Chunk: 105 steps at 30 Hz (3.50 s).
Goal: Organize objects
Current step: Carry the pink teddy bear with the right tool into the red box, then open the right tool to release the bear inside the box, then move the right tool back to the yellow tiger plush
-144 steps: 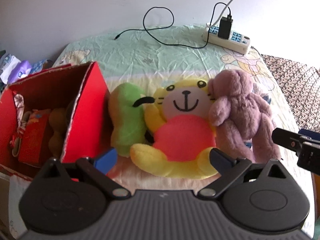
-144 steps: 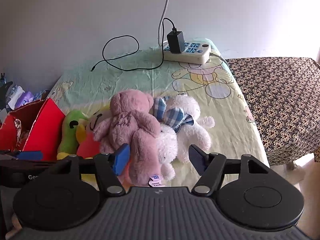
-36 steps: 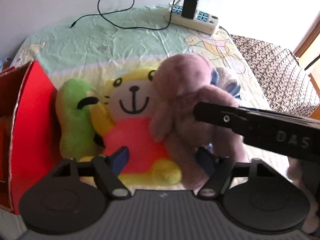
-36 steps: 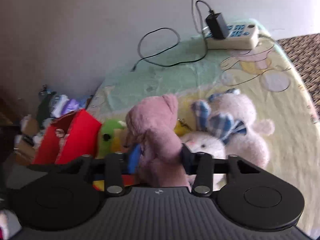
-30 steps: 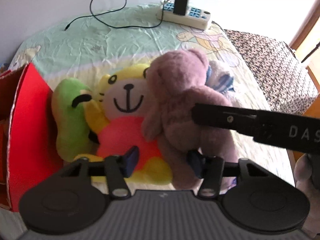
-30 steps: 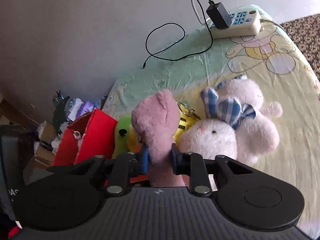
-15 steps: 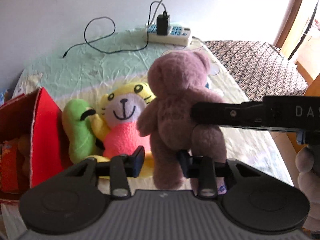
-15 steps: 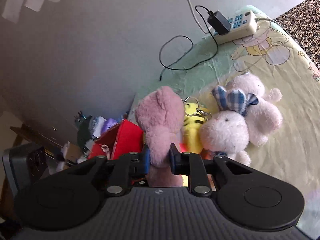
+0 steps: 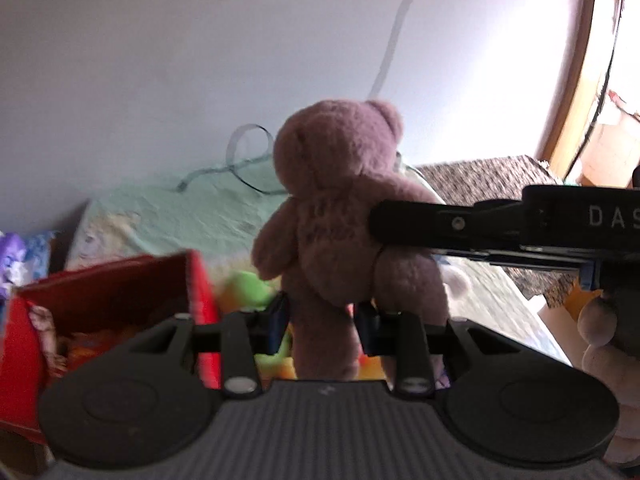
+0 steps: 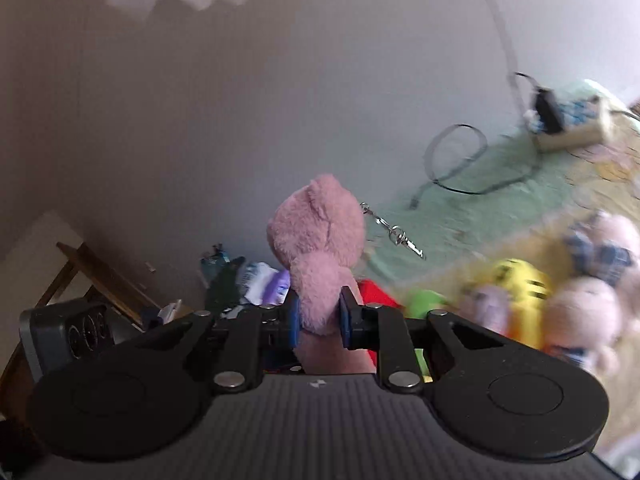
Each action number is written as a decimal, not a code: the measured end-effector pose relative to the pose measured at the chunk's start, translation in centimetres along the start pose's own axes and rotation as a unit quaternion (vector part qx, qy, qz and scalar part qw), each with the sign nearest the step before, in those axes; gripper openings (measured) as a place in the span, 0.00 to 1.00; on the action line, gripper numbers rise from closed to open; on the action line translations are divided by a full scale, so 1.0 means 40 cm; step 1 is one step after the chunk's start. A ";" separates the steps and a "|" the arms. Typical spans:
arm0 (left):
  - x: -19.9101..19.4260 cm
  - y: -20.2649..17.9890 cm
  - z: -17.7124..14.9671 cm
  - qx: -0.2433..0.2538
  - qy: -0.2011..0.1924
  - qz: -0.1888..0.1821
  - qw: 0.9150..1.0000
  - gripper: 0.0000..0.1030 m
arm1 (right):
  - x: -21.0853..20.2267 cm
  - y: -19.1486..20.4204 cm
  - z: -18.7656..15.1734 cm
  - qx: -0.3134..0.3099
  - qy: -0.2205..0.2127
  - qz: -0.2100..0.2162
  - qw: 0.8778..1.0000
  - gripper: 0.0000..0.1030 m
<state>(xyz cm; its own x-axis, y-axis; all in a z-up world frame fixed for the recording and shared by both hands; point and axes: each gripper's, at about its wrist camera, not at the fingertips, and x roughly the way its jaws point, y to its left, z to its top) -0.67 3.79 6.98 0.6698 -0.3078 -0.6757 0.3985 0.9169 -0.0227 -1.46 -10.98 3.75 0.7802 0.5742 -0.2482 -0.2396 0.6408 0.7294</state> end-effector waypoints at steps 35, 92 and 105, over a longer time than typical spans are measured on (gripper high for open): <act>0.096 0.711 -0.254 -0.058 0.123 0.160 0.978 0.30 | 0.703 0.148 -0.288 0.122 0.190 -0.039 0.973 0.21; -0.014 0.539 -0.205 -0.062 0.022 0.013 0.998 0.53 | 0.361 0.181 -0.251 0.008 0.052 -0.095 0.994 0.31; 0.094 0.143 -0.161 0.014 0.044 -0.116 0.992 0.66 | -0.014 -0.083 -0.203 0.101 -0.045 -0.180 0.977 0.31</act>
<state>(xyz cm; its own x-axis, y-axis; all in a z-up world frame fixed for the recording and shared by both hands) 0.09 9.50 -0.44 0.5014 -0.4861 -0.7158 0.5542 0.8157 -0.1657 -5.81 -9.30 -3.72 0.8427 0.2764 -0.4621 0.1725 0.6744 0.7179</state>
